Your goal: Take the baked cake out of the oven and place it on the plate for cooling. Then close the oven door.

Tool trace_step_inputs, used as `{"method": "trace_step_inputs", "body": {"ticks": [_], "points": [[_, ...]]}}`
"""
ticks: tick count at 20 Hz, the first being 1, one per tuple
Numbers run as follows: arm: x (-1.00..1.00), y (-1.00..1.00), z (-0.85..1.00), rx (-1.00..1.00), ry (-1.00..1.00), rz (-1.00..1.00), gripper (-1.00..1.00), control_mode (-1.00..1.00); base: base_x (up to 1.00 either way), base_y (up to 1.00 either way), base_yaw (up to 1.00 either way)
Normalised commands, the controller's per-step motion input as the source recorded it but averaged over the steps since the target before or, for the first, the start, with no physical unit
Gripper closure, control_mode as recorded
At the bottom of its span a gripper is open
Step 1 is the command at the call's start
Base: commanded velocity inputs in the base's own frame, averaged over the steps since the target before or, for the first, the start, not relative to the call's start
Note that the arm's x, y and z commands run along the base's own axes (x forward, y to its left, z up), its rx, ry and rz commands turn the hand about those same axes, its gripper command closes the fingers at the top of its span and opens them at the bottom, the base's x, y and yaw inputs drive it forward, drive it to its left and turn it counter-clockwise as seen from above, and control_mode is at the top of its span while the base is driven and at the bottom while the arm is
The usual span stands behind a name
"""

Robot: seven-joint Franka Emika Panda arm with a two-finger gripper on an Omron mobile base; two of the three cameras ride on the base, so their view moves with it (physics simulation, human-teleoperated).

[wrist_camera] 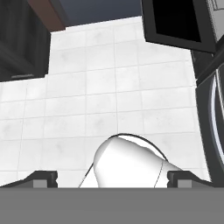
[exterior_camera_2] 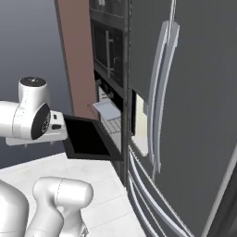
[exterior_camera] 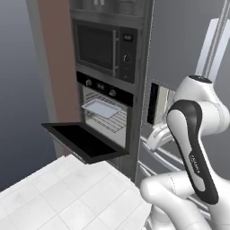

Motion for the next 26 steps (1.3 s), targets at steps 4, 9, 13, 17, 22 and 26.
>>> {"method": "trace_step_inputs", "body": {"ticks": [4,9,13,17,22,26], "points": [[0.0,0.0,0.0,0.0,0.0,0.0,-1.0,1.0,0.54,0.15,0.02],[0.0,0.0,0.0,0.0,0.0,0.0,-1.0,1.0,0.78,0.26,0.04],[0.0,0.0,0.0,0.0,0.0,0.0,-1.0,1.0,0.87,0.27,0.09],[0.0,0.0,0.0,0.0,0.0,0.0,-1.0,1.0,0.81,0.02,0.11],[0.0,0.0,0.0,0.0,0.0,0.0,-1.0,1.0,0.56,-0.14,0.16],[0.0,0.0,0.0,0.0,0.0,0.0,-1.0,1.0,0.54,-0.17,0.16]]}}
